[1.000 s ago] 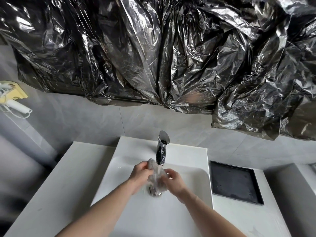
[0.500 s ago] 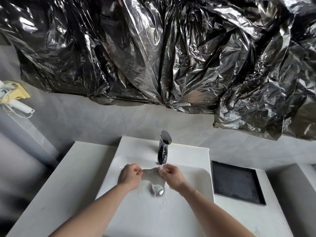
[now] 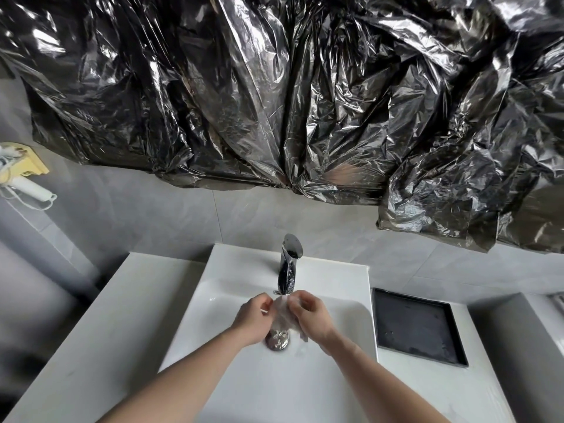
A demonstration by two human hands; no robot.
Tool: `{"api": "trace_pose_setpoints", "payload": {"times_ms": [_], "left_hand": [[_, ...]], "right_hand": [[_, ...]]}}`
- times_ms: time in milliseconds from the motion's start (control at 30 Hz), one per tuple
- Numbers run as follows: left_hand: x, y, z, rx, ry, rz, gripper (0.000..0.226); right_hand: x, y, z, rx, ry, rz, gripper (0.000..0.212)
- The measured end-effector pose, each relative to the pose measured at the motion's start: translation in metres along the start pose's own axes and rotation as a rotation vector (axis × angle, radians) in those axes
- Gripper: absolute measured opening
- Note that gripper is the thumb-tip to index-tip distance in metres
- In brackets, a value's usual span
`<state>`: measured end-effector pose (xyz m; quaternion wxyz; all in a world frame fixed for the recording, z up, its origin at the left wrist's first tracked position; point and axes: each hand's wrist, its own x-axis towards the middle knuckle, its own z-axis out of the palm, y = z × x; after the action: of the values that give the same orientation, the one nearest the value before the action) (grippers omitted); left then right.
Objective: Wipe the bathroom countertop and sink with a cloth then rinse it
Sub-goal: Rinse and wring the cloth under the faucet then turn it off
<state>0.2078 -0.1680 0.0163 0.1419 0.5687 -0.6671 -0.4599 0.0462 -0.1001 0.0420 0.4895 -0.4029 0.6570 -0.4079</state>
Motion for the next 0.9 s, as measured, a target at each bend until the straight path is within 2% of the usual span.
{"api": "trace_pose_setpoints", "payload": {"times_ms": [133, 267, 400, 467, 533, 633, 700, 800, 900], "left_hand": [[-0.001, 0.009, 0.000, -0.095, 0.050, -0.043, 0.025], [0.010, -0.006, -0.004, -0.326, 0.020, -0.135, 0.024], [-0.005, 0.017, -0.012, -0.537, -0.042, -0.162, 0.018], [-0.009, 0.025, -0.016, -0.613, -0.077, -0.172, 0.016], [-0.011, 0.031, -0.019, -0.663, -0.091, -0.212, 0.016], [-0.009, 0.034, -0.022, -0.682, -0.062, -0.265, 0.019], [-0.007, 0.032, -0.025, -0.633, -0.040, -0.263, 0.009], [-0.003, 0.020, -0.028, -0.477, -0.012, -0.248, 0.026], [-0.003, 0.007, -0.026, -0.258, 0.028, -0.239, 0.021]], "right_hand": [[0.006, 0.017, -0.008, -0.045, 0.029, -0.010, 0.010], [0.008, 0.028, -0.009, -0.205, -0.032, 0.049, 0.054], [0.009, 0.026, -0.003, -0.322, -0.134, 0.092, 0.082], [0.014, 0.025, 0.006, -0.330, -0.177, 0.097, 0.089], [0.018, 0.026, 0.015, -0.317, -0.182, 0.086, 0.073], [0.023, 0.028, 0.022, -0.290, -0.179, 0.074, 0.035], [0.021, 0.026, 0.024, -0.266, -0.138, 0.083, 0.010], [0.017, 0.023, 0.020, -0.296, -0.012, 0.023, 0.016], [0.016, 0.024, 0.015, -0.304, 0.019, 0.005, 0.023]]}}
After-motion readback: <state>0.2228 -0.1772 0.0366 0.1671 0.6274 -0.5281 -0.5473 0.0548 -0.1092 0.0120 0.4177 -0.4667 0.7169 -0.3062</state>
